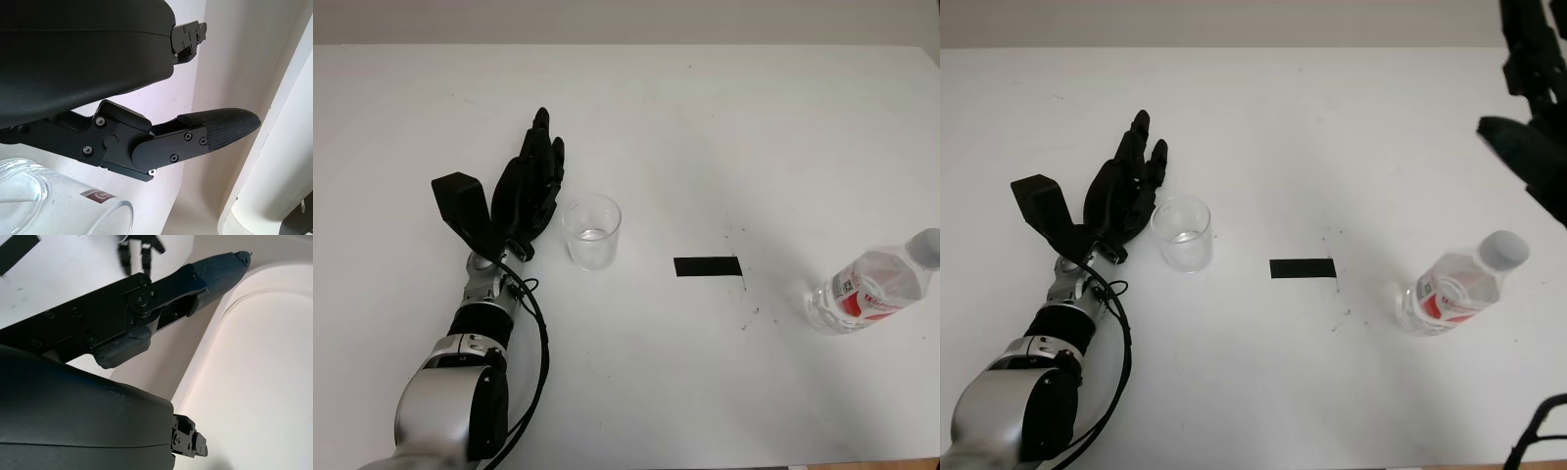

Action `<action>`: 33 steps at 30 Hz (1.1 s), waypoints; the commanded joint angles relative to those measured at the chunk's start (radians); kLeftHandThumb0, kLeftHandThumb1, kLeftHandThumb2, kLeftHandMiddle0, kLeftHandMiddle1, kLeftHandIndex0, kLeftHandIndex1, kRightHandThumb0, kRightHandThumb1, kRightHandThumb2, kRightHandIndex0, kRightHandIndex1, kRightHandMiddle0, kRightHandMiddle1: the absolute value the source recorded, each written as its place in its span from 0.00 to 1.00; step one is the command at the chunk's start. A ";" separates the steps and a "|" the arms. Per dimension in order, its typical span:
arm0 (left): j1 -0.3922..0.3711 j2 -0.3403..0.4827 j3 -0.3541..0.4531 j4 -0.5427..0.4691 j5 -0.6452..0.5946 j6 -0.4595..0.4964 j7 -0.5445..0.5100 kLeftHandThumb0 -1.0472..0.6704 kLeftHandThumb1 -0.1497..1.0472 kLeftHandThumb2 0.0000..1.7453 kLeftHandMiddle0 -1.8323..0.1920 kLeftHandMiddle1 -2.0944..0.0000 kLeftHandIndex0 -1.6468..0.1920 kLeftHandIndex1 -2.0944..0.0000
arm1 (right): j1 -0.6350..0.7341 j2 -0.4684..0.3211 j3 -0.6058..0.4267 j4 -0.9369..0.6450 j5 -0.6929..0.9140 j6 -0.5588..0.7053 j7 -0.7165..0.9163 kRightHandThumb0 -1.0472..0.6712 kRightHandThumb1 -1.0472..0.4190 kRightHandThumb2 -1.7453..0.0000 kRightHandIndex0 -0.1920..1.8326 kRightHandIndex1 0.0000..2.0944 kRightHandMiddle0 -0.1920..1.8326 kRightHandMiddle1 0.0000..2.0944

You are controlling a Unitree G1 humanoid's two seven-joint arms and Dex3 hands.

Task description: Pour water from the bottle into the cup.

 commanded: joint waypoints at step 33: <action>-0.019 0.040 0.007 0.029 0.000 -0.008 -0.032 0.12 1.00 0.40 1.00 1.00 1.00 1.00 | 0.517 0.423 0.198 -0.007 -0.349 -0.415 -0.091 0.04 0.03 0.97 0.00 0.00 0.00 0.00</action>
